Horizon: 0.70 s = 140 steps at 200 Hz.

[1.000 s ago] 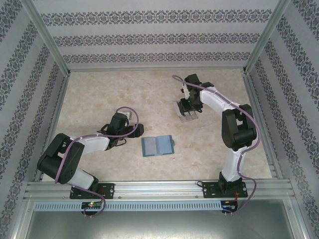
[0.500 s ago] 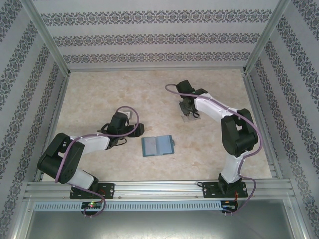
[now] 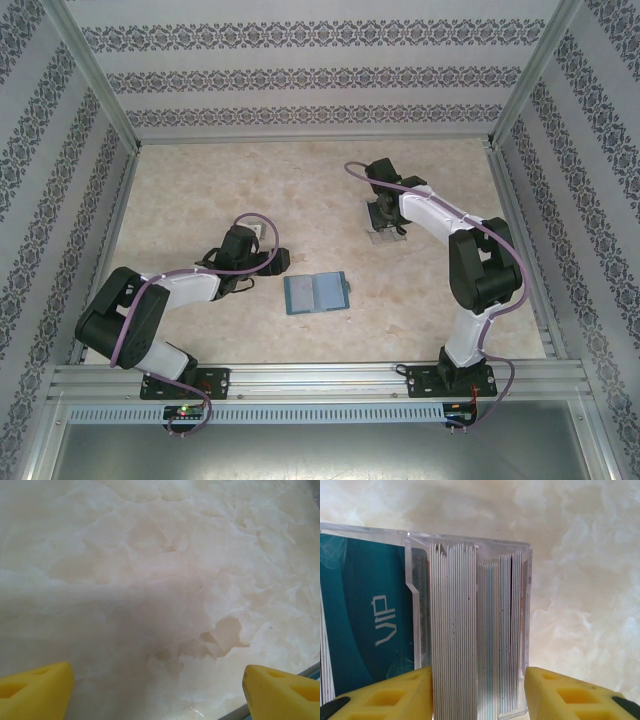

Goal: Put the credit cards into the card holder
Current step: Pick up the credit card from the storage box.

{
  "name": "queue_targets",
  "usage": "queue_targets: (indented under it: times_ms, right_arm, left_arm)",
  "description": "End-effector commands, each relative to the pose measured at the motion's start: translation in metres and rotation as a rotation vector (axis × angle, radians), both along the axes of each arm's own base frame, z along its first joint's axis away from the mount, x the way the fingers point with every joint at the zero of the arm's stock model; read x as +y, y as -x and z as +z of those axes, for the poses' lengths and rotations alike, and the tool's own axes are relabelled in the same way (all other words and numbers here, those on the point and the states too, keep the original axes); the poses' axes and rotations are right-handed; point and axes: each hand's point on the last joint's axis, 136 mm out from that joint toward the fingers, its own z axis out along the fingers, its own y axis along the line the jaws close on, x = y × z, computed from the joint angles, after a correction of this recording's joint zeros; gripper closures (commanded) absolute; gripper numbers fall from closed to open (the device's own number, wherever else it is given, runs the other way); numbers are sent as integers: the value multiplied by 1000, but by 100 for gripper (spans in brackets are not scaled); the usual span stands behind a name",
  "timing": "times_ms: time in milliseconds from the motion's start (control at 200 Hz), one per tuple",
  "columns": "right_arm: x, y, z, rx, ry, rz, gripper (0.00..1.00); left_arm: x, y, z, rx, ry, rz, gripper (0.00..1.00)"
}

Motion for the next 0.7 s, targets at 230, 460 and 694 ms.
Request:
queue_targets:
  times_ms: [230, 460, 694]
  right_arm:
    - [-16, 13, 7, -37, 122, -45, 51]
    - [-18, 12, 19, -103, 150, -44, 52]
    - [-20, 12, 24, -119, 178, -42, 53]
  left_arm:
    - [-2, -2, 1, -2, -2, -7, 12]
    - [0, -2, 3, -7, -7, 1, 12]
    - [2, -2, 4, -13, -11, 7, 12]
